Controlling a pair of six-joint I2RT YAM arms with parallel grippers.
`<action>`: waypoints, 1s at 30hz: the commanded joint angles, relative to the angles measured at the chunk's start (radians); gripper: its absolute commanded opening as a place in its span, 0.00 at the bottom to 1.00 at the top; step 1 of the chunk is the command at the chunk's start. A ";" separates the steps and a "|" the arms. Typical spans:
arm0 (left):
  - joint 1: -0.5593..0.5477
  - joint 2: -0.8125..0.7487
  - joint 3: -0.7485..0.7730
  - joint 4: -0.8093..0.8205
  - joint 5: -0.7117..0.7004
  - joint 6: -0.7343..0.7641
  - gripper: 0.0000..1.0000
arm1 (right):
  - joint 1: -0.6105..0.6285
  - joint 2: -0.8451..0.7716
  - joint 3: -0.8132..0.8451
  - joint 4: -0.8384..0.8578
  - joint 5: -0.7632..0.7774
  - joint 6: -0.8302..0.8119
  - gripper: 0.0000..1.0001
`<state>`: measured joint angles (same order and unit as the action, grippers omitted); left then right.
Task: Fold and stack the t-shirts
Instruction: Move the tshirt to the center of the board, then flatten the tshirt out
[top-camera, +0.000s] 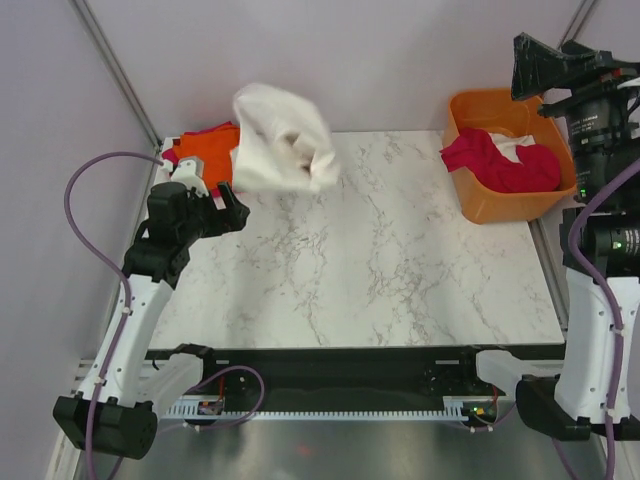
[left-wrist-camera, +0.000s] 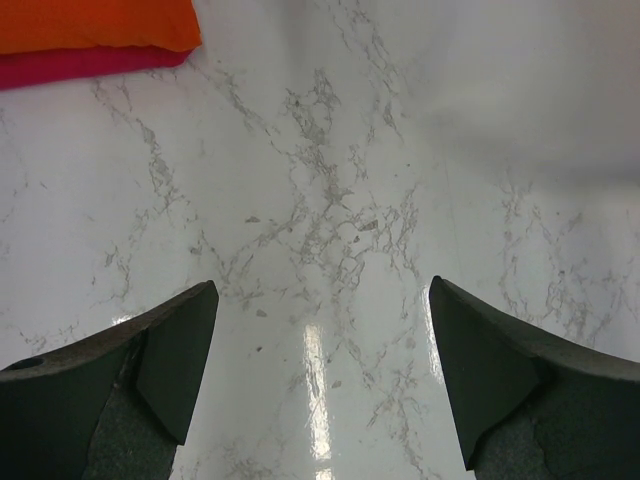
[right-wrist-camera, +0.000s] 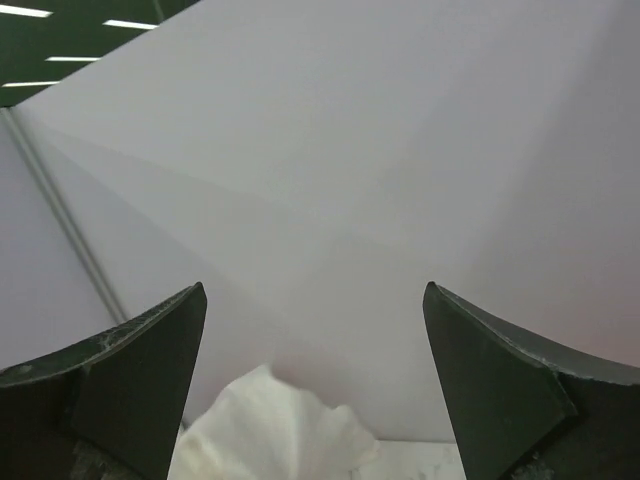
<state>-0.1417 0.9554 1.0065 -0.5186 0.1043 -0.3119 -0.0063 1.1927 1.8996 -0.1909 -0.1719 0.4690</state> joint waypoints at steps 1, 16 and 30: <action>-0.004 -0.027 -0.005 0.026 -0.031 0.039 0.94 | -0.001 0.051 -0.168 -0.160 0.253 -0.102 0.98; -0.006 0.175 -0.003 -0.032 -0.130 -0.217 0.81 | 0.504 0.498 -0.429 -0.162 -0.084 -0.107 0.92; -0.006 0.203 -0.322 0.061 -0.219 -0.497 0.80 | 0.643 0.682 -0.373 -0.171 -0.107 -0.159 0.91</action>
<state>-0.1436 1.1542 0.6983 -0.5507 -0.0814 -0.7406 0.6415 1.8790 1.5097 -0.3824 -0.2653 0.3359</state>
